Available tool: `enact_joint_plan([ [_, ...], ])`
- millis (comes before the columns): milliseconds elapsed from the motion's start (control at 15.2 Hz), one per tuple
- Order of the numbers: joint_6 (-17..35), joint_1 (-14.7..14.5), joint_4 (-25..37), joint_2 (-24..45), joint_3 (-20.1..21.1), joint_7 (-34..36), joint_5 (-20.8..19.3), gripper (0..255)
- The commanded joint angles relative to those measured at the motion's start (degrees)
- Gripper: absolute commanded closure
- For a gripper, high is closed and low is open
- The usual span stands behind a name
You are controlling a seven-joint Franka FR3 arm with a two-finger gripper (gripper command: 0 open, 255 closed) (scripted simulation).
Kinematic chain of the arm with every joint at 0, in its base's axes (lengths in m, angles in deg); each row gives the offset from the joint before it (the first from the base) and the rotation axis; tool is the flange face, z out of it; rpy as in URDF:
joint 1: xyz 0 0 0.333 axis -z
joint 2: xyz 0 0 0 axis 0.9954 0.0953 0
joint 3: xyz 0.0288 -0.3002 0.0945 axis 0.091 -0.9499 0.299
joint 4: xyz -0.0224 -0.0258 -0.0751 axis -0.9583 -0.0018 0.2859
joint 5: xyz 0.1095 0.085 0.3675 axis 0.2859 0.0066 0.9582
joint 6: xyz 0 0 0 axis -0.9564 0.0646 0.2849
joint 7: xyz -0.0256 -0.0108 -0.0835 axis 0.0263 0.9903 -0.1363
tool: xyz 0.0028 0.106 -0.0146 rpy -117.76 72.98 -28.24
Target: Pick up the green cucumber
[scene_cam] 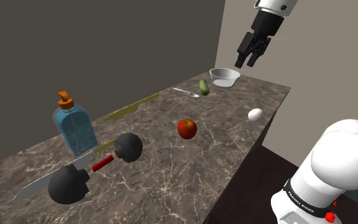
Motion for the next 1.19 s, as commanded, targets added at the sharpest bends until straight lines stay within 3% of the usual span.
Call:
enact_joint_plan([
  [0,0.00,0.00,0.00,0.00,0.00,0.00,0.00,0],
  [594,9.50,3.10,7.42,20.04,2.08,7.17,-2.22,0],
  [1122,13.55,5.60,18.28,38.04,2.42,14.09,-5.34,0],
])
